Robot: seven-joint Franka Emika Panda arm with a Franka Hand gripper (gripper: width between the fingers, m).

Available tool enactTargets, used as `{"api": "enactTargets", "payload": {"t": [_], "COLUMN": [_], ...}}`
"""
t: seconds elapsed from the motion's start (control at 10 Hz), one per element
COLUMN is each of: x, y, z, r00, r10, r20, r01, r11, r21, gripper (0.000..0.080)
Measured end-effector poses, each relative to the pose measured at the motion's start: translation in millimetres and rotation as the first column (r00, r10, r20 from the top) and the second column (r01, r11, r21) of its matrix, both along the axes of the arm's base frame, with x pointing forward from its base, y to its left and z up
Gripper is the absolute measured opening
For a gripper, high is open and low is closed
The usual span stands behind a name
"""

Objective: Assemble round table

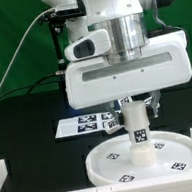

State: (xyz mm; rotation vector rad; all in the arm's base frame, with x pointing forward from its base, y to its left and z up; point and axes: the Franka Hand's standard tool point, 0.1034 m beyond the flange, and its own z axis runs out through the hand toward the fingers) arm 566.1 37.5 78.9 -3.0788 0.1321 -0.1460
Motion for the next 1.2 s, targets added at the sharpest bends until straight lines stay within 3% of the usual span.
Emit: {"api": "enactTargets", "payload": {"t": [0.2,0.4,0.6,0.7,0.8,0.9,1.0,1.1,1.2], "x": [0.1,-1.9,-4.3,-4.4,-4.2,-4.1,-1.4,1.2,1.4], "y": [-1.8,-4.4,-6.3,-6.3,-6.3,-4.2,1.9,3.9,6.2], "z": [-0.9,-2.4,-3.4,-3.4,-3.4,-3.1,-0.1,0.6,0.2], "r00": [0.946,0.76,0.534,0.522,0.54,0.621,0.762,0.866,0.917], "r10": [-0.324,-0.647,-0.84,-0.847,-0.836,-0.779,-0.644,-0.495,-0.391], "r20": [-0.007,-0.057,-0.096,-0.1,-0.096,-0.084,-0.073,-0.067,-0.071], "r01": [0.324,0.65,0.844,0.852,0.84,0.783,0.648,0.499,0.395], "r11": [0.946,0.756,0.523,0.511,0.529,0.613,0.758,0.864,0.917], "r21": [0.023,0.077,0.119,0.118,0.118,0.107,0.074,0.062,0.057], "gripper": [0.0406,0.0406,0.0406,0.0406,0.0407,0.0407,0.0594,0.0594,0.0639]}}
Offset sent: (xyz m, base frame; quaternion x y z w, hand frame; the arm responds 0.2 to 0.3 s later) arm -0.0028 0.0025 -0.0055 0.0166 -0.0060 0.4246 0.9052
